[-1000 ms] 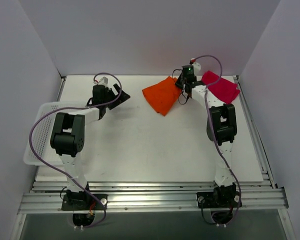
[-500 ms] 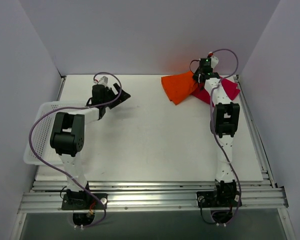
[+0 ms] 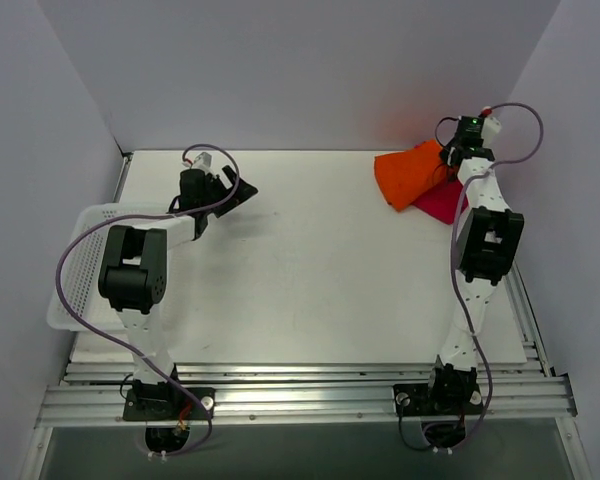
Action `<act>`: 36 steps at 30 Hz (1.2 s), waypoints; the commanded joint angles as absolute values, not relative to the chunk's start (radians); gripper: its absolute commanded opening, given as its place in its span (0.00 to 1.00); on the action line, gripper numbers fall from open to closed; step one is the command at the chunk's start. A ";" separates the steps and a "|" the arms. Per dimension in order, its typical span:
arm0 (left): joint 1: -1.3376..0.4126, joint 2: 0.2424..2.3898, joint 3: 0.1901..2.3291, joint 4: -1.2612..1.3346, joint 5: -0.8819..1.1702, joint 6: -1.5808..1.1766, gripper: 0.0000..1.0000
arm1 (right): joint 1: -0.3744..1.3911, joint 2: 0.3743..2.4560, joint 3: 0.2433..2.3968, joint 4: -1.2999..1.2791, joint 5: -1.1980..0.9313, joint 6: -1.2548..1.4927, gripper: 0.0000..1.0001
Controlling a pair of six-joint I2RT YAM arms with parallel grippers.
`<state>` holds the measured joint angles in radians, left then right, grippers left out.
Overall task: Fold and stack the t-shirts
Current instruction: Put the neatly folded tshirt into the corner of the board with the right arm
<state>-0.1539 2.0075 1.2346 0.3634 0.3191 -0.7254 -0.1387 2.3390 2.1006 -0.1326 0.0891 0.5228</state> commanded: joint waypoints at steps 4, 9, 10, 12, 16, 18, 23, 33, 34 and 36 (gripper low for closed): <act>-0.147 2.011 1.253 0.433 0.345 -0.726 0.96 | -0.302 2.203 1.961 -0.020 0.091 0.563 0.00; -0.147 2.023 1.261 0.434 0.351 -0.727 0.96 | -0.330 2.206 1.882 -0.015 0.107 0.571 0.00; -0.147 2.025 1.259 0.436 0.351 -0.727 0.96 | -0.330 2.207 1.840 -0.015 0.123 0.577 0.02; -0.147 2.026 1.259 0.434 0.356 -0.729 0.96 | -0.336 2.207 1.790 -0.017 0.182 0.603 0.37; -0.147 2.013 1.250 0.439 0.359 -0.729 0.97 | -0.376 2.233 1.695 -0.035 0.221 0.658 0.74; -0.147 2.010 1.249 0.440 0.360 -0.730 0.97 | -0.400 2.255 1.707 -0.078 0.212 0.675 0.77; -0.149 1.999 1.241 0.443 0.367 -0.732 0.97 | -0.394 2.154 1.656 -0.081 0.255 0.676 0.78; -0.150 1.945 1.238 0.407 0.345 -0.689 0.97 | -0.296 1.760 1.416 -0.144 0.440 0.676 0.77; -0.149 1.937 1.238 0.397 0.342 -0.683 0.97 | -0.281 1.731 1.398 -0.152 0.463 0.681 0.77; -0.147 1.915 1.244 0.370 0.328 -0.654 0.97 | -0.240 1.660 1.355 -0.173 0.471 0.699 0.77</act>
<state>-0.1528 2.0056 1.2346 0.3763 0.3443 -0.7105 -0.2932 1.7519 1.4010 -0.1040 0.3824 0.6735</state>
